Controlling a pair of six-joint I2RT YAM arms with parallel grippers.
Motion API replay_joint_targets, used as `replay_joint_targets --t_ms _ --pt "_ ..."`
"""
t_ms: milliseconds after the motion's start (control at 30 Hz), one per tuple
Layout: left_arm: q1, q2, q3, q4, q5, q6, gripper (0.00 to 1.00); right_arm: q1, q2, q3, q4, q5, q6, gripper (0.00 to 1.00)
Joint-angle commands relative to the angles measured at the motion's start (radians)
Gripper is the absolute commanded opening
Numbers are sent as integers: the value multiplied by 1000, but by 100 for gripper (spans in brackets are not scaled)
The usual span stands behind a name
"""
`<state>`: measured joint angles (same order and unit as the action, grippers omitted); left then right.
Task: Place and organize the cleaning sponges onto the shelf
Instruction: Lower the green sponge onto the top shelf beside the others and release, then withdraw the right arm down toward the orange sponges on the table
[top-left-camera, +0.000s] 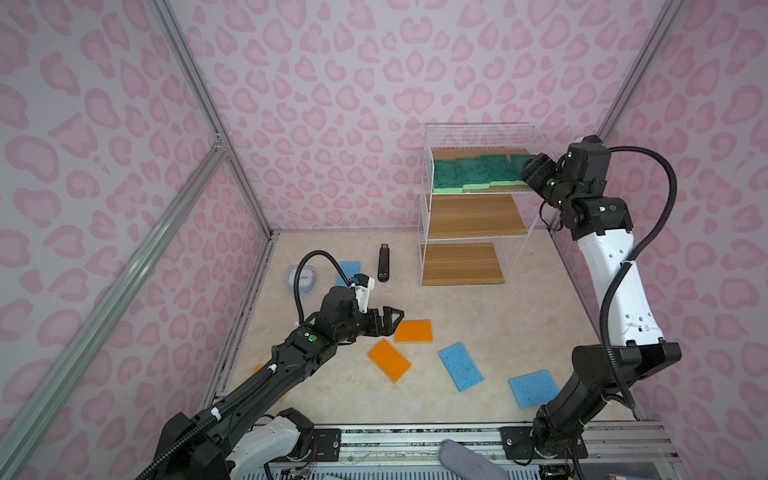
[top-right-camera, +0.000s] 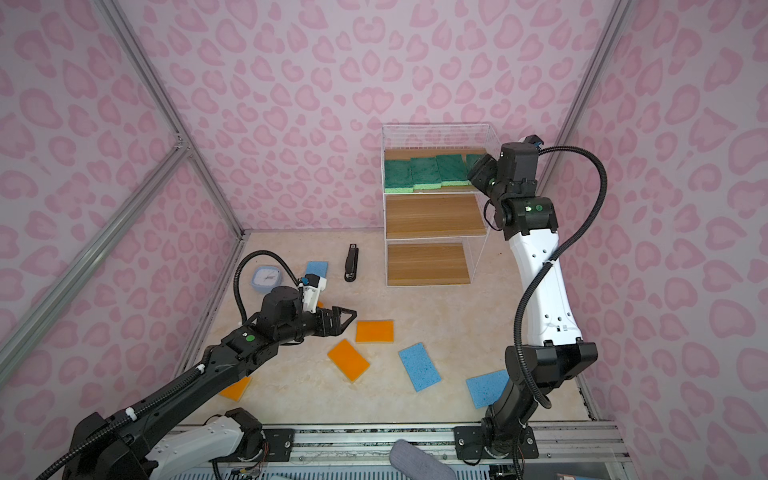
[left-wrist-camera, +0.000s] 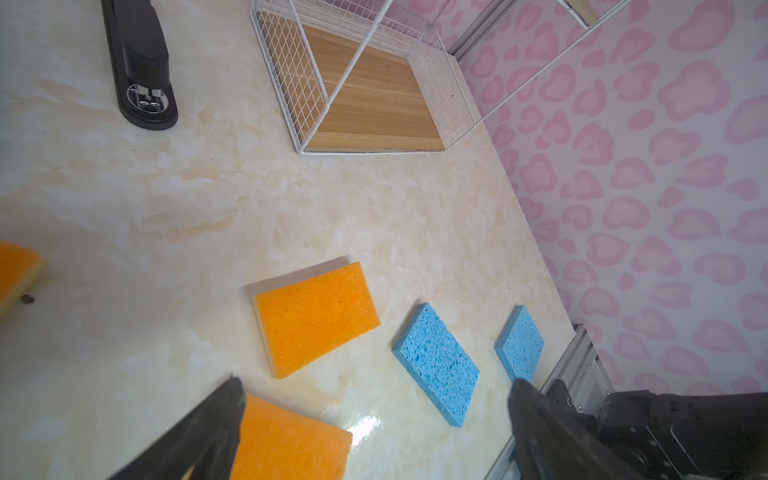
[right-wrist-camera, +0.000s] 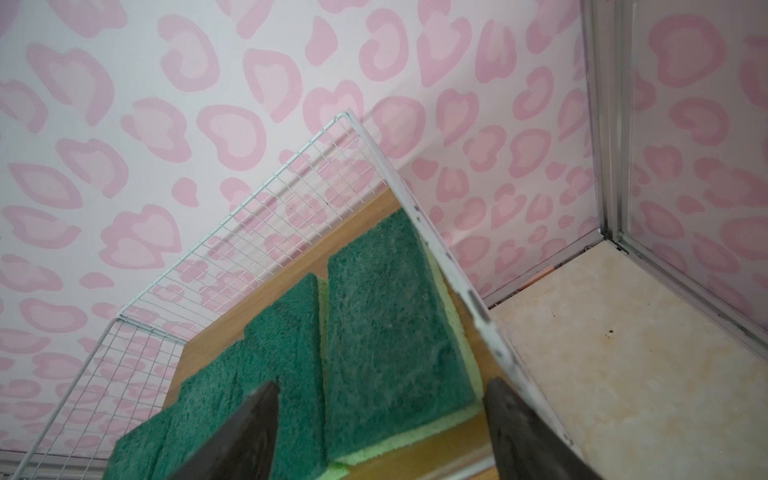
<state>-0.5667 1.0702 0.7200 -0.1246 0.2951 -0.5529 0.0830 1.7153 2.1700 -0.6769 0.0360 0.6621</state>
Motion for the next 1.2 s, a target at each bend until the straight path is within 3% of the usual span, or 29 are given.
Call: replay_joint_targets --t_ms 0,267,400,800,1000,1167 --pt "1 7 5 21 2 4 100 -10 -15 -26 23 -5 -22 81" --pt "1 10 13 20 3 6 100 -32 -66 -105 61 -75 1 81" --pt "1 10 10 13 -8 12 100 -54 -140 -221 134 -108 35 74" --pt "5 33 5 -68 -136 -24 96 -81 -393 -576 241 -252 35 75" --pt "12 16 -42 -104 -199 -55 88 -77 -547 -878 348 -360 68 74" --pt "13 -1 -92 -119 -209 -72 74 -33 -647 -1078 409 -399 80 73"
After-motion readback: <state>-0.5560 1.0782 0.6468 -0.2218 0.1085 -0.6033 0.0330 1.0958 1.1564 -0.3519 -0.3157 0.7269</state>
